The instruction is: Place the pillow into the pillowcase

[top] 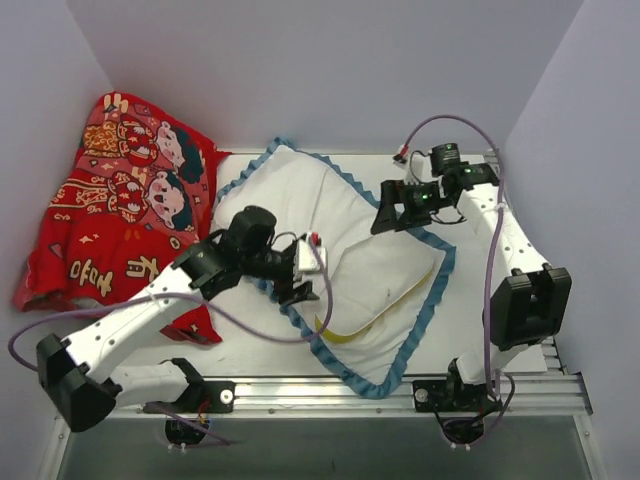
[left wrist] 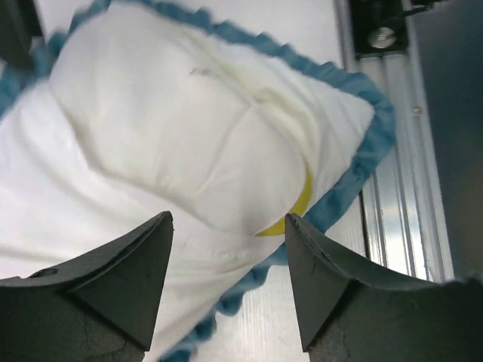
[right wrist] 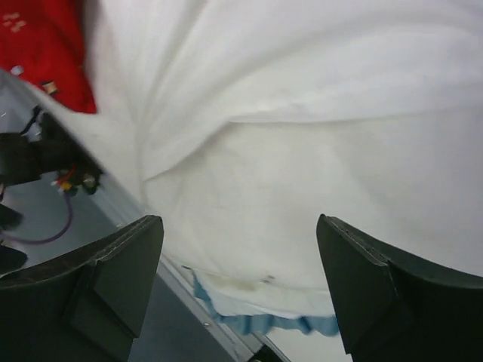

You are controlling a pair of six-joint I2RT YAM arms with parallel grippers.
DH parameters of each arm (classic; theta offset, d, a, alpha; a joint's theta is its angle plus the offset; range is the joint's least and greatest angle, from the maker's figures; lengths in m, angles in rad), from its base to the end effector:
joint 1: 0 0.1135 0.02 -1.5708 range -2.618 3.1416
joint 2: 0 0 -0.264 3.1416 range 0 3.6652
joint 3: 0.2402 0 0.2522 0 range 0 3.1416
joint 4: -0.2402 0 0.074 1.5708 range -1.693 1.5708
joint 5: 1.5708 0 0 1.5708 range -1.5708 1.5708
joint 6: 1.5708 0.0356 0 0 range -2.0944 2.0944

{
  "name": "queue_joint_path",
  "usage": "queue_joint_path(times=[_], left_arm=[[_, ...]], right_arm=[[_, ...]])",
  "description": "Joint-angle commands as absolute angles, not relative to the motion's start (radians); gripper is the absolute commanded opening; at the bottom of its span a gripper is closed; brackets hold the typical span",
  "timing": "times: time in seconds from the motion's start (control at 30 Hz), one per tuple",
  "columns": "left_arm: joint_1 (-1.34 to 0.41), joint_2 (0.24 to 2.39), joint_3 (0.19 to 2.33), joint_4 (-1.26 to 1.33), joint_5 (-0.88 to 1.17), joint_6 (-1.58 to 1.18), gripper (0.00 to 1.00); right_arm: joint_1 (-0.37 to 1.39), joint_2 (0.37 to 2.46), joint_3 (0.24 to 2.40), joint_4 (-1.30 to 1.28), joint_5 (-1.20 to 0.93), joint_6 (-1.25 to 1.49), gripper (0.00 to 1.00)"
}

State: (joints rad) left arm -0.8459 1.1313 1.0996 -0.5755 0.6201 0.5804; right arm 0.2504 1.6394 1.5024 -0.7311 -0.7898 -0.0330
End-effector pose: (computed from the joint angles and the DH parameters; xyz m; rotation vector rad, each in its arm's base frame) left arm 0.1430 -0.1926 0.3459 1.6659 1.3796 -0.8251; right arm 0.3357 0.1120 0.3273 -0.6808 2.2541 1.0570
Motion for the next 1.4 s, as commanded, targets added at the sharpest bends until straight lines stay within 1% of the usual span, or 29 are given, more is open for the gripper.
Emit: queue_joint_path(times=[0.0, 0.07, 0.13, 0.2, 0.3, 0.33, 0.4, 0.43, 0.5, 0.6, 0.63, 0.7, 0.73, 0.9, 0.93, 1.1, 1.17, 1.2, 1.23, 1.3, 1.33, 1.37], left_arm=[[-0.685, 1.251, 1.192, -0.615, 0.520, 0.318, 0.69], [-0.619, 1.347, 1.218, -0.643, 0.515, 0.191, 0.66], [-0.566, 1.418, 1.238, -0.655, 0.514, 0.122, 0.69], [-0.558, 1.446, 1.238, -0.657, 0.503, 0.114, 0.70], [-0.564, 1.476, 1.267, -0.629, 0.528, 0.149, 0.70], [-0.595, 1.491, 1.288, -0.620, 0.523, 0.194, 0.71], [-0.650, 1.528, 1.370, -0.612, 0.503, 0.273, 0.73], [-0.675, 1.540, 1.393, -0.612, 0.499, 0.355, 0.74], [-0.750, 1.572, 1.460, -0.611, 0.496, 0.431, 0.77], [-0.828, 1.670, 1.545, -0.611, 0.503, 0.578, 0.80], [-0.844, 1.692, 1.571, -0.611, 0.506, 0.598, 0.84], [-0.886, 1.741, 1.642, -0.612, 0.494, 0.635, 0.85], [-0.897, 1.793, 1.672, -0.611, 0.492, 0.658, 0.86], [-0.951, 2.007, 1.883, -0.601, 0.494, 0.634, 0.88], [-0.959, 2.035, 1.952, -0.598, 0.492, 0.627, 0.88], [-1.002, 2.182, 2.100, -0.581, 0.465, 0.609, 0.89], [-1.014, 2.218, 2.153, -0.563, 0.439, 0.588, 0.90], [-1.019, 2.255, 2.172, -0.557, 0.424, 0.566, 0.93], [-1.020, 2.273, 2.189, -0.552, 0.401, 0.557, 0.94], [-1.026, 2.304, 2.221, -0.532, 0.374, 0.546, 0.97], [-1.031, 2.328, 2.227, -0.526, 0.362, 0.543, 0.98], [-1.034, 2.344, 2.230, -0.516, 0.307, 0.549, 0.97]], right_arm=[[0.145, 1.718, 1.509, -0.848, -0.596, -0.152, 0.84], [0.120, 1.782, 1.552, -0.847, -0.513, -0.176, 0.84], [0.091, 1.882, 1.587, -0.847, -0.434, -0.204, 0.85], [0.075, 1.972, 1.629, -0.839, -0.385, -0.215, 0.83], [0.055, 2.042, 1.657, -0.839, -0.368, -0.247, 0.79], [0.049, 2.048, 1.655, -0.833, -0.356, -0.264, 0.77], [0.035, 2.040, 1.632, -0.815, -0.351, -0.273, 0.77], [0.017, 2.036, 1.625, -0.812, -0.360, -0.281, 0.76], [0.003, 2.007, 1.620, -0.811, -0.391, -0.285, 0.75], [-0.054, 1.959, 1.641, -0.815, -0.442, -0.279, 0.75], [-0.061, 1.947, 1.661, -0.813, -0.451, -0.279, 0.76], [-0.078, 1.928, 1.677, -0.805, -0.433, -0.301, 0.80], [-0.078, 1.934, 1.689, -0.804, -0.411, -0.311, 0.84], [-0.081, 2.084, 1.713, -0.796, -0.238, -0.354, 0.87], [-0.087, 2.103, 1.713, -0.790, -0.229, -0.354, 0.86], [-0.124, 2.172, 1.703, -0.744, -0.255, -0.348, 0.83], [-0.120, 2.193, 1.700, -0.744, -0.274, -0.363, 0.77], [-0.120, 2.201, 1.697, -0.745, -0.279, -0.370, 0.73], [-0.115, 2.206, 1.691, -0.749, -0.273, -0.374, 0.60], [-0.109, 2.204, 1.681, -0.767, -0.288, -0.396, 0.48], [-0.107, 2.200, 1.666, -0.775, -0.296, -0.396, 0.34], [-0.106, 2.197, 1.664, -0.791, -0.305, -0.409, 0.24]])
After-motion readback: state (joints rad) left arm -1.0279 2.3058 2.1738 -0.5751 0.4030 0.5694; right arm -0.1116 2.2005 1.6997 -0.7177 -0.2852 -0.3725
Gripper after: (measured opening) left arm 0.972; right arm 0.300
